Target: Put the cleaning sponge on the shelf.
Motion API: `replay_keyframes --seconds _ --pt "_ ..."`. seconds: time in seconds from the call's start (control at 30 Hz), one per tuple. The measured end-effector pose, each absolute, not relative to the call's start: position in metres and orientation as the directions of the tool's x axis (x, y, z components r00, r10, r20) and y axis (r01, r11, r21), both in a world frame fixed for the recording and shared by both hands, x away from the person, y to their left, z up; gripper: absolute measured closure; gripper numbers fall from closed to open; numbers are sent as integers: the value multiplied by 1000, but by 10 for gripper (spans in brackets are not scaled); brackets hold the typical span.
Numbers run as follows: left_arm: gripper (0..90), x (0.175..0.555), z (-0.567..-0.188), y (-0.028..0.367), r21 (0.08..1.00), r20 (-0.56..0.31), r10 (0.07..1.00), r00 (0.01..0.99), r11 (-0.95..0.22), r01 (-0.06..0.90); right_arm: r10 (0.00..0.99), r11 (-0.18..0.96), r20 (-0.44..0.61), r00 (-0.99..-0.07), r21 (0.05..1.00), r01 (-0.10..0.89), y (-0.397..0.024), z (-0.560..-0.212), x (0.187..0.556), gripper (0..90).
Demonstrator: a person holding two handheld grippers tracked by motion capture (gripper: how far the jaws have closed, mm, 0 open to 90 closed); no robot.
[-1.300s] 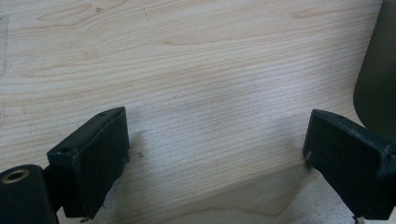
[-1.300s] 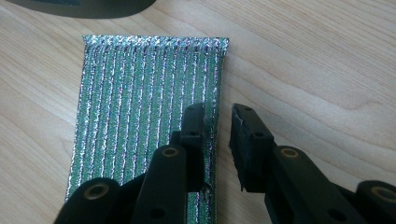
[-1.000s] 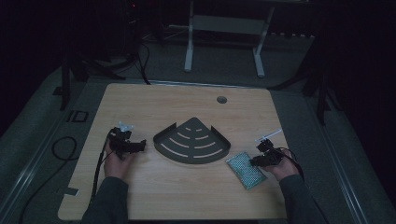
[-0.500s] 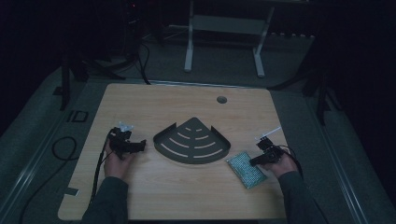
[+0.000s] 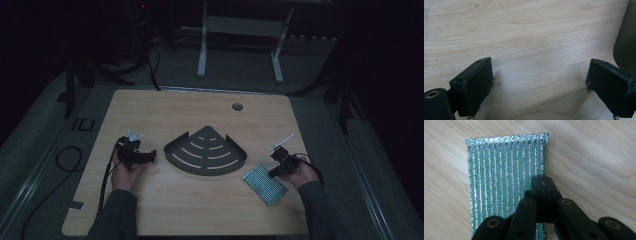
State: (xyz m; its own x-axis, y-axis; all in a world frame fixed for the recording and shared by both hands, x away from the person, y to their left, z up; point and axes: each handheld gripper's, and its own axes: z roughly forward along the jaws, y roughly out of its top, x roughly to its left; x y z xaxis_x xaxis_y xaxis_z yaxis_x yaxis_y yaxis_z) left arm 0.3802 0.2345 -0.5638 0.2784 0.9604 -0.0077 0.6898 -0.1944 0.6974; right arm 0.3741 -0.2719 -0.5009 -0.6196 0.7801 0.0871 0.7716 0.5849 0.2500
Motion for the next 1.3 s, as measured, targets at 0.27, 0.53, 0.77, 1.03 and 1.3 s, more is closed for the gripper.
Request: replay_keyframes --seconds 0.27,0.53,0.77,1.03,1.3 --pt "76 380 -564 235 697 -8 960 279 -195 690 771 600 60 -634 266 755 -270 -485 372 897" --pt "76 380 -564 235 698 -8 960 279 -194 689 768 607 30 -640 288 741 -269 -466 372 898" --pt "76 380 -564 235 697 -8 960 279 -194 690 767 609 12 -641 297 735 -268 -455 375 898" --pt "76 380 -564 235 698 -8 960 279 -194 690 762 617 -5 -648 309 724 -263 -445 378 898" --pt "76 380 -564 235 698 -8 960 279 -194 689 760 621 -21 -650 323 715 -260 -433 379 898"
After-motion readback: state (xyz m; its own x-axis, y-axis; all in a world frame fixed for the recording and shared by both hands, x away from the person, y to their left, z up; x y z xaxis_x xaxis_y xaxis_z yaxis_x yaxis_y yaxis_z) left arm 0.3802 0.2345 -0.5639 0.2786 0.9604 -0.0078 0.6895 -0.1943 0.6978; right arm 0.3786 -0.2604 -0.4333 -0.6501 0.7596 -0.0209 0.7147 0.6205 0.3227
